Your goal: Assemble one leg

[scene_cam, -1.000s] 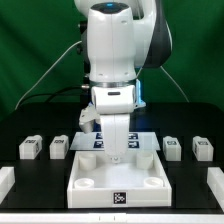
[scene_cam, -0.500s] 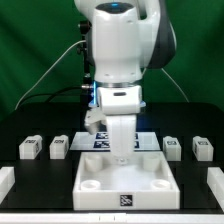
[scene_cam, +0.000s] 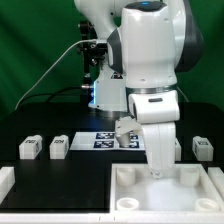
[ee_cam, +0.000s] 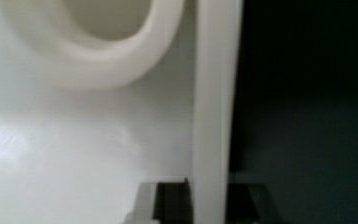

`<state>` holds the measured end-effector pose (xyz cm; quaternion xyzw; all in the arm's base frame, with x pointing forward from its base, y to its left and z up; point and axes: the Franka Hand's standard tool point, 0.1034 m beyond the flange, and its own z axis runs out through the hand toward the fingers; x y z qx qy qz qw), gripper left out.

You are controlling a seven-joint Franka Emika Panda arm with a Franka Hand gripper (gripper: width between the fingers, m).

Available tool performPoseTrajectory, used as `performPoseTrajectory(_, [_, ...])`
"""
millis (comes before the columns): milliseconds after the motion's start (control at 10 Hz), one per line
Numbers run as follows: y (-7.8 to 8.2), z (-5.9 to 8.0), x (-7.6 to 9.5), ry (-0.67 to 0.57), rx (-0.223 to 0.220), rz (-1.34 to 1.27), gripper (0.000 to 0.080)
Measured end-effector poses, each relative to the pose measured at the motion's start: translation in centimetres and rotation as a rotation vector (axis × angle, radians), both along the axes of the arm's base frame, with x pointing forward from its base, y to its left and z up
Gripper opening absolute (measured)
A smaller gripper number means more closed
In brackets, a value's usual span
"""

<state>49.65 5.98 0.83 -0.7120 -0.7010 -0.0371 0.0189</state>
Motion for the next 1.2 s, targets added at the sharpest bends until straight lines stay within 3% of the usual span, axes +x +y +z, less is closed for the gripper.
performPoseTrajectory(200, [0.74,0.06,0.04,0.071,-0.011,-0.009,0.0057])
performPoseTrajectory(500, [0.7,0.0,0.01,0.066,-0.01,-0.004,0.0058])
performPoseTrajectory(600, [0.67,-0.04,0.0,0.067,-0.01,-0.005,0.0154])
performPoseTrajectory(700, [0.66,-0.05,0.0,0.067,-0.01,-0.005,0.0154])
performPoseTrajectory(900, [0.64,-0.06,-0.01,0.067,-0.01,-0.006,0.0512])
performPoseTrajectory(1000, [0.64,-0.07,-0.01,0.068,-0.01,-0.006,0.0605])
performPoseTrajectory(1200, [0.62,-0.08,-0.02,0.068,-0.01,-0.006,0.0642])
